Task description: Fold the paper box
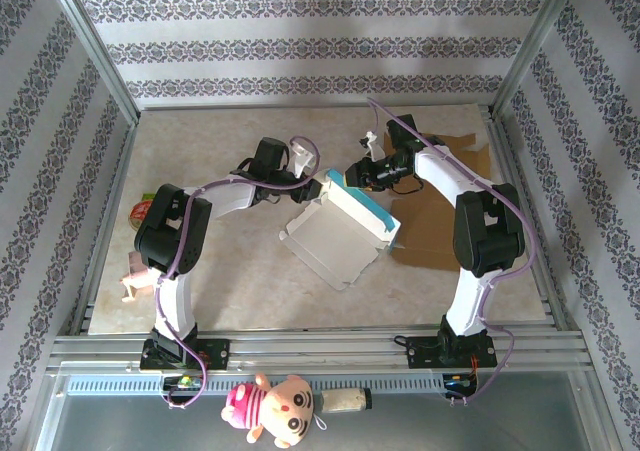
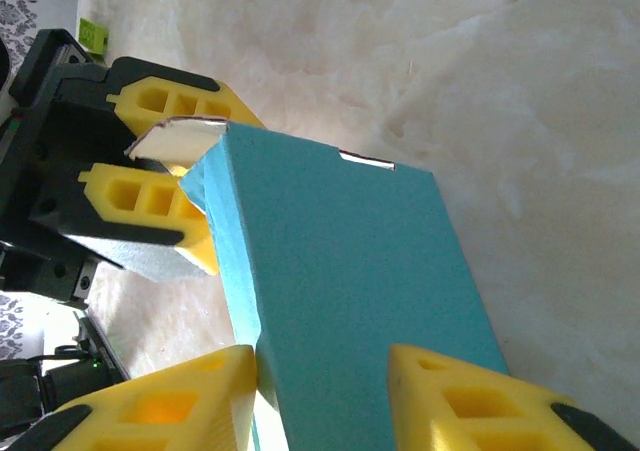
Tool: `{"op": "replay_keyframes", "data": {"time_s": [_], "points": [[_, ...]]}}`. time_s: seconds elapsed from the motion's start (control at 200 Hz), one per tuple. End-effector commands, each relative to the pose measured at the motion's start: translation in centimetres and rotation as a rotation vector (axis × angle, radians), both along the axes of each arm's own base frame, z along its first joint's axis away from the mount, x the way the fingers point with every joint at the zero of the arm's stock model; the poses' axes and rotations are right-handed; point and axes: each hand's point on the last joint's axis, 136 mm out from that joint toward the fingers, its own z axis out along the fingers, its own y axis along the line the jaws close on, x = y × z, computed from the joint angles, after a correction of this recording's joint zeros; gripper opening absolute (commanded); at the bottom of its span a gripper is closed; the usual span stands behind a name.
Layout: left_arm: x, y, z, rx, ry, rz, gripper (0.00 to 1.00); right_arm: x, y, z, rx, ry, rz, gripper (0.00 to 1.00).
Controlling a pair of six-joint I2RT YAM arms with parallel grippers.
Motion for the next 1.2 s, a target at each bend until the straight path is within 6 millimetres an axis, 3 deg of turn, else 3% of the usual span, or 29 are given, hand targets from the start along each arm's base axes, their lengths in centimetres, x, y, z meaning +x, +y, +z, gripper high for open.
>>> {"op": "replay_keyframes", "data": {"time_s": [0.0, 0.17, 0.315, 0.39, 0.6, 0.844, 1.034, 1.194], "points": [[-2.1, -2.6, 1.4, -0.107, 0.01, -0.104, 0.3, -0.7, 0.4, -1.8, -0.065, 0.001, 0.03, 0.39], [-1.2, -1.9, 3.5, -0.111, -0.034, -0.05, 0.3, -0.8, 0.4, -2.0, -0.095, -0.017, 0.039, 0.38], [0.0, -1.8, 4.6, -0.1, -0.005, -0.015, 0.06, -0.7, 0.2, -2.1, -0.102, -0.023, 0.035, 0.38], [0.6, -2.1, 4.6, -0.104, 0.019, -0.006, 0.0, -0.4, 0.0, -2.2, -0.118, -0.033, 0.027, 0.38], [1.2, -3.0, 5.4, -0.11, 0.008, -0.01, 0.0, 0.4, -0.1, -1.7, -0.129, -0.055, 0.01, 0.38], [3.7, -3.9, 6.0, -0.056, -0.007, 0.036, 0.0, 1.8, -0.3, -0.9, -0.132, -0.076, -0.014, 0.37], [3.2, -6.1, 6.4, -0.074, 0.008, 0.031, 0.0, 2.4, -0.3, -0.9, -0.128, -0.077, -0.024, 0.36], [2.9, -6.6, 5.7, -0.043, 0.039, 0.078, 0.01, 2.4, -0.5, -1.4, -0.13, -0.072, -0.028, 0.36]]}}
